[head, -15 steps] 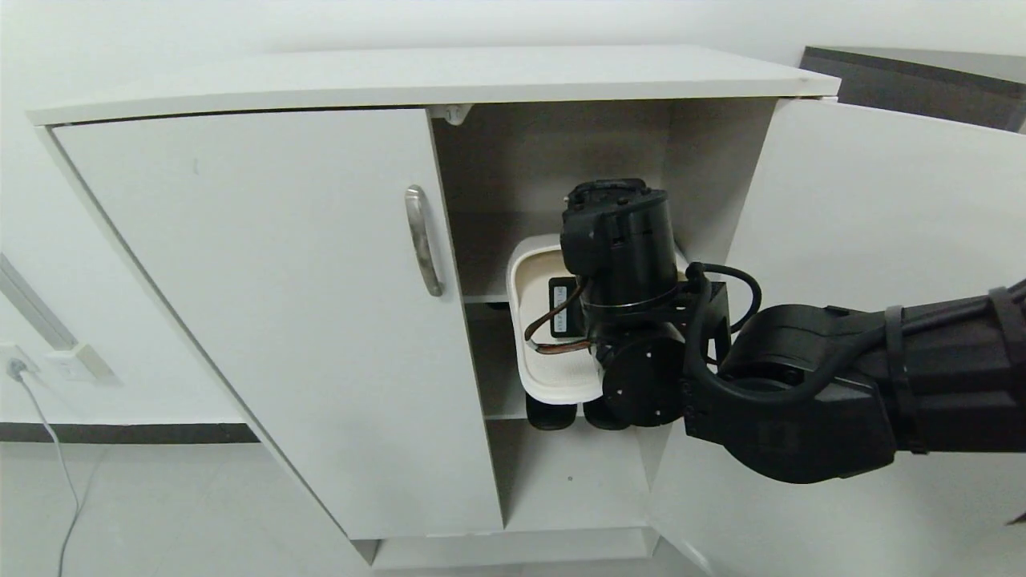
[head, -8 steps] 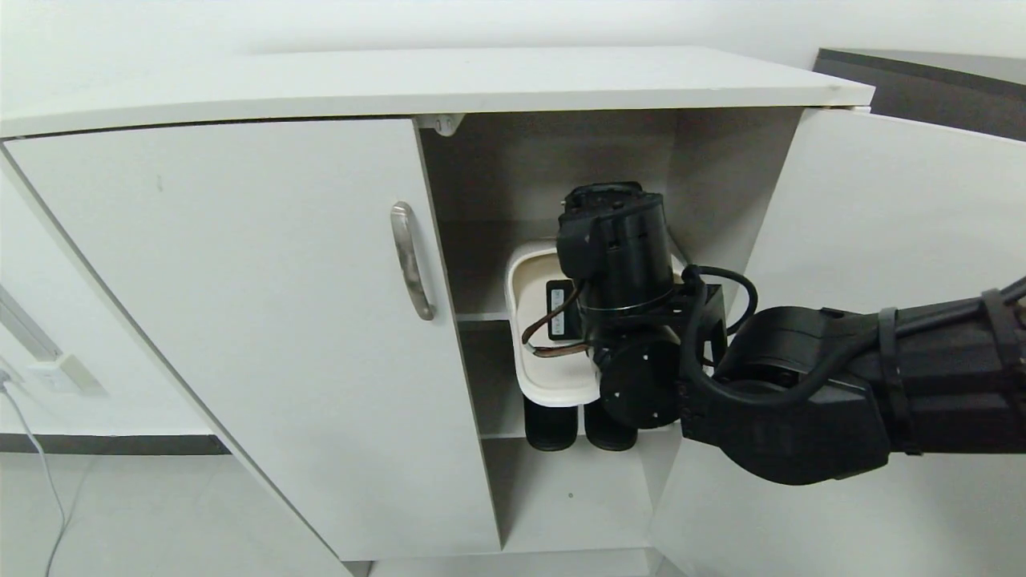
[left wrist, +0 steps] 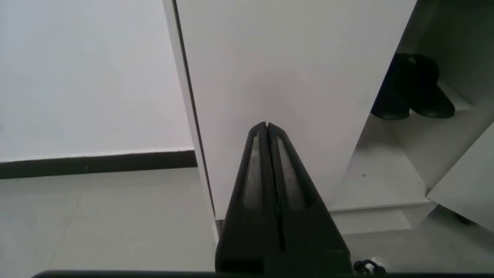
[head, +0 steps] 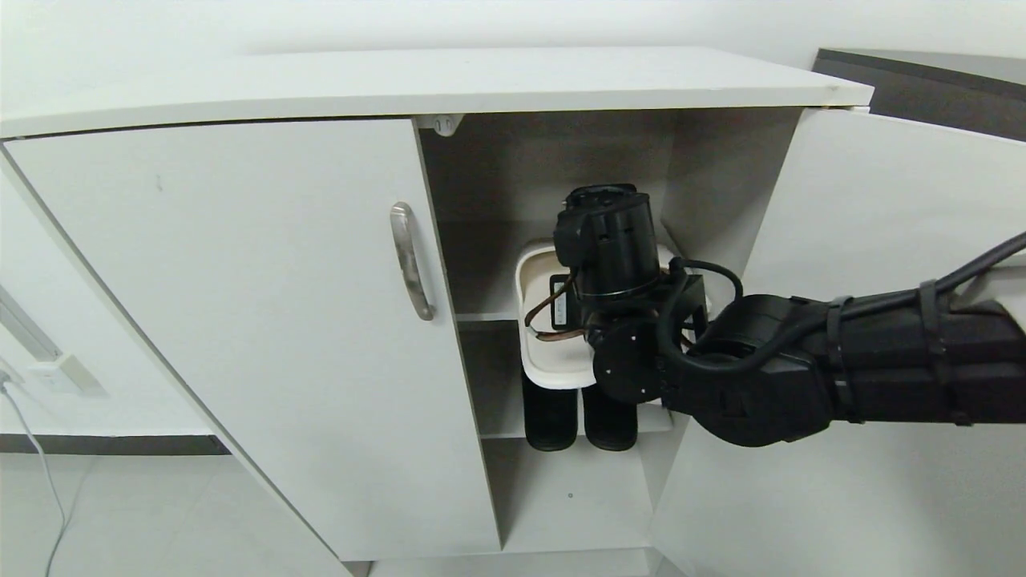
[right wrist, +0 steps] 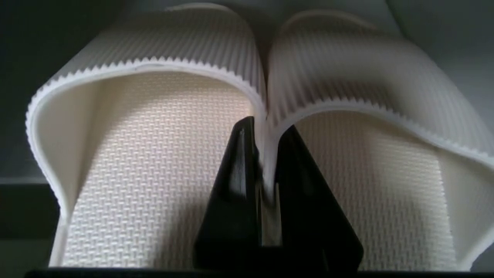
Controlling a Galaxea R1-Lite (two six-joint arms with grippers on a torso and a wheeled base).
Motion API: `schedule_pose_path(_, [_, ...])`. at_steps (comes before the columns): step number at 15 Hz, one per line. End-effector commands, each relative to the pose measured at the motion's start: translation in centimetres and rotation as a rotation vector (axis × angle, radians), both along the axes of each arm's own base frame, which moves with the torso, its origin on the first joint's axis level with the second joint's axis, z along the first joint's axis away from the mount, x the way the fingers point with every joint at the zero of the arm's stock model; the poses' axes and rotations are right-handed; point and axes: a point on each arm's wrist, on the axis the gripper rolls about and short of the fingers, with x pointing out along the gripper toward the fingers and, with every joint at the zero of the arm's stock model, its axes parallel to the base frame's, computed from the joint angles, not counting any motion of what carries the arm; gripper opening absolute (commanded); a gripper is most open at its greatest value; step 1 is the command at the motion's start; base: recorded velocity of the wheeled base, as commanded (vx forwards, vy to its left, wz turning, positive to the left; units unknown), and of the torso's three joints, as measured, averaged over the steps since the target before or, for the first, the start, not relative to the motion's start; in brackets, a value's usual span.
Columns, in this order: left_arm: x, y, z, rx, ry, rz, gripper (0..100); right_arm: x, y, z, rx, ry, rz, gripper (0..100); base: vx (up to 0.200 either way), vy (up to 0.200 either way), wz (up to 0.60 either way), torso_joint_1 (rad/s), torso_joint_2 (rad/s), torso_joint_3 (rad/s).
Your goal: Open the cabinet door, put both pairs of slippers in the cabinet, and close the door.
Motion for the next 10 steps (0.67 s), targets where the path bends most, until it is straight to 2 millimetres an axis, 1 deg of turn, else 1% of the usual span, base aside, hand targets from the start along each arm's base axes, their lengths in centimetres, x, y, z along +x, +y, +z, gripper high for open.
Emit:
schedule_pose_path(1, [0.0,0.0,0.0,0.0,0.001,0.001,0,2.0,0.3,-0.9,-0.019,0.023,-0.013,0,0.0,0.0,0.0,0.0,0.0,0.0])
schedule_pose_path(4, [0.0,0.0,0.0,0.0,0.001,0.001,0,3.8,-0.2,-0.2,-0.001,0.016,-0.03,0,0.0,0.0,0.0,0.0,0.0,0.0])
schedule_pose_path(8, [0.0,0.0,0.0,-0.002,0.001,0.001,0,4.7,-0.5,1.1,0.016,0.01,-0.019,0,0.0,0.0,0.0,0.0,0.0,0.0])
schedule_pose_path(10, [0.0,0.0,0.0,-0.002,0.001,0.001,0,5.2,-0.2,1.7,0.035,-0.008,-0.02,0,0.0,0.0,0.0,0.0,0.0,0.0])
